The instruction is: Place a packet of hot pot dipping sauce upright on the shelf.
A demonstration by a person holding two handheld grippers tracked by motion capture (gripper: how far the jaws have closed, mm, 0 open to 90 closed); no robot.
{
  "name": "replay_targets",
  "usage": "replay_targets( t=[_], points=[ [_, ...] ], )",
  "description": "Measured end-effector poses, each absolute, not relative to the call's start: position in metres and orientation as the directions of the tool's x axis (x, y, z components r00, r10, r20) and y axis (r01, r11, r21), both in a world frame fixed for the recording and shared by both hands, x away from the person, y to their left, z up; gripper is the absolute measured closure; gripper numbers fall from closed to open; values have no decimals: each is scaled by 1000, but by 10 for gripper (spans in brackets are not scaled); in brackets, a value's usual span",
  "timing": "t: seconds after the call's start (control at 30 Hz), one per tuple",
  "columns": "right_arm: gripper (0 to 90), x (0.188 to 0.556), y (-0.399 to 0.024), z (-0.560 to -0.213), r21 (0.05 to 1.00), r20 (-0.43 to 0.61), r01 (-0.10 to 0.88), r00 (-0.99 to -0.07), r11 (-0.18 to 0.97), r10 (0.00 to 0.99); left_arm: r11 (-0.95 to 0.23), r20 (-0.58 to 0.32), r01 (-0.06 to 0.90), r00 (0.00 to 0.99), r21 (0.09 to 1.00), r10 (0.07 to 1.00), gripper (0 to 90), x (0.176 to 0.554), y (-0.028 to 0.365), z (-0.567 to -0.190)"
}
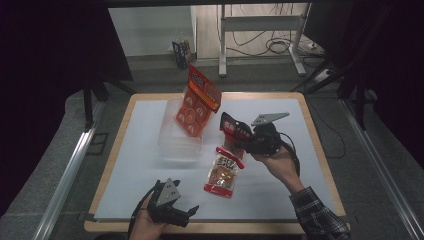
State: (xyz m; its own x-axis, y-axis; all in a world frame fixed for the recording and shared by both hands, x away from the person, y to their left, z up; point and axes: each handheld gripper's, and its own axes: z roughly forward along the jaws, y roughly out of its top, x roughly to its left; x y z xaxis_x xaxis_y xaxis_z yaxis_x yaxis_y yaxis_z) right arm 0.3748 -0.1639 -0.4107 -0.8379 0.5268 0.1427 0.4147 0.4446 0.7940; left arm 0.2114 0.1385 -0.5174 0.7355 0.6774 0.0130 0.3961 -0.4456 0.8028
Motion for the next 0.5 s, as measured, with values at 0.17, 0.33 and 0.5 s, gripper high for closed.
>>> replay_targets(
  t=[0.17,0.33,0.5],
  points=[
    [688,382,-154,-411,794,147,412,-844,446,516,-429,-2,414,721,802,693,12,208,146,-518],
    [689,387,-146,-412,796,141,397,-855,456,499,-402,-26,437,702,805,712,8,206,154,-518],
    [689,394,-136,-412,795,130,381,-867,471,481,-388,-42,451,694,804,719,8,206,156,-519]
  ],
)
